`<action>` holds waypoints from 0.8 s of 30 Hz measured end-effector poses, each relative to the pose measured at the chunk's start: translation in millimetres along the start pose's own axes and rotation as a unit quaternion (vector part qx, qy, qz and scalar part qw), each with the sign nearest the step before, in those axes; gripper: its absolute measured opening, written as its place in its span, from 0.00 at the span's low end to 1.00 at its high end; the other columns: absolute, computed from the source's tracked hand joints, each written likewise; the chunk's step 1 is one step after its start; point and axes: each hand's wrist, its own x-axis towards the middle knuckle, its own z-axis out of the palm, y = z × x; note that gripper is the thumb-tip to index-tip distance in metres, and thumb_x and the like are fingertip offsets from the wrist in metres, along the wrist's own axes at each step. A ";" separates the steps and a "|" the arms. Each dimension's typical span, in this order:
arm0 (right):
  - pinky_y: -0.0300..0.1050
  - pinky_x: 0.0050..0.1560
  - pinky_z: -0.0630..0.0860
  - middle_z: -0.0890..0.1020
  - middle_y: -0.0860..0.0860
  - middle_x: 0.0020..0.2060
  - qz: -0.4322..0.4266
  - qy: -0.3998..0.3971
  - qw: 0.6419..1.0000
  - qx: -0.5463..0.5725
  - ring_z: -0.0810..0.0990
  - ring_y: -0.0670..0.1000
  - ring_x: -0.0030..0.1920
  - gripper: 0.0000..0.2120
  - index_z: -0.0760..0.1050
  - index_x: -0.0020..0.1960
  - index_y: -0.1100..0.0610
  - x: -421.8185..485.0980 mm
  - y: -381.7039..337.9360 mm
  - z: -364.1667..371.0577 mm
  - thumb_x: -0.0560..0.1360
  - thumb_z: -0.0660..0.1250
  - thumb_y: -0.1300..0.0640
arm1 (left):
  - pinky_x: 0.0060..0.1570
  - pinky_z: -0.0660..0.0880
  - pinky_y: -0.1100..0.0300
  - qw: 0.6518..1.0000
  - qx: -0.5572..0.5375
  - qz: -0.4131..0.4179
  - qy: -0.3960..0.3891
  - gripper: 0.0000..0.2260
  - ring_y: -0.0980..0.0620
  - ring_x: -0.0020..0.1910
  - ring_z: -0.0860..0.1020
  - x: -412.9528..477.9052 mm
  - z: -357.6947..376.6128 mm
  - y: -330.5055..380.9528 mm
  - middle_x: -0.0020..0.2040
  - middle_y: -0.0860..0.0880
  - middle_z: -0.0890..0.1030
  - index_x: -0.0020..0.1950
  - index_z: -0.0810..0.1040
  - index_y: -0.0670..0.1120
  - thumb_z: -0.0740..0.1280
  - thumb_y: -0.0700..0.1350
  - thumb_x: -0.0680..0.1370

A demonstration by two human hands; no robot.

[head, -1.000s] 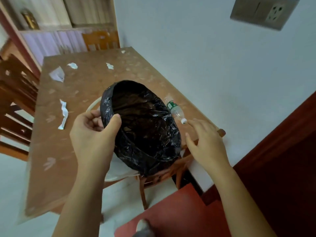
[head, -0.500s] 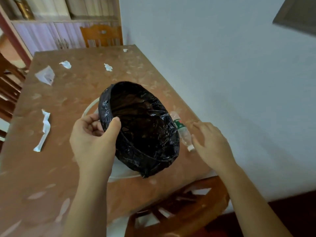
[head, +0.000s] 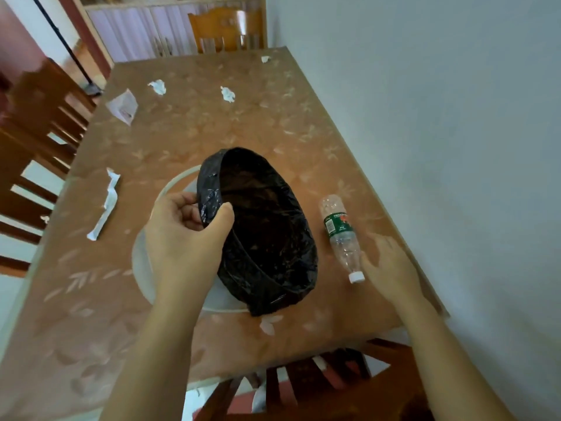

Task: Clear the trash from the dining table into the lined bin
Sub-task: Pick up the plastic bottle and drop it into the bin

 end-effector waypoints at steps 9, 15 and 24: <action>0.54 0.55 0.73 0.71 0.55 0.63 0.062 -0.114 0.989 0.072 0.74 0.56 0.59 0.31 0.60 0.68 0.50 21.4 38.5 41.9 0.71 0.64 0.40 | 0.28 0.68 0.67 0.997 0.063 -0.013 0.043 0.08 0.60 0.26 0.66 -28.1 32.8 9.8 0.29 0.54 0.70 0.39 0.72 0.54 0.70 0.52 0.66; 0.52 0.49 0.74 0.70 0.58 0.60 0.081 -0.099 0.986 0.107 0.75 0.59 0.55 0.31 0.56 0.69 0.50 34.3 37.0 65.0 0.71 0.66 0.45 | 0.27 0.68 0.69 0.994 0.084 -0.008 0.066 0.09 0.61 0.27 0.67 -31.3 41.8 11.7 0.30 0.53 0.71 0.40 0.72 0.54 0.72 0.48 0.68; 0.55 0.59 0.72 0.73 0.58 0.62 0.130 -0.113 0.962 0.210 0.74 0.58 0.59 0.32 0.59 0.69 0.53 41.1 49.2 77.0 0.69 0.70 0.55 | 0.27 0.68 0.71 0.994 0.090 -0.014 0.063 0.08 0.62 0.26 0.68 -25.4 44.6 9.7 0.30 0.54 0.71 0.42 0.73 0.54 0.72 0.49 0.68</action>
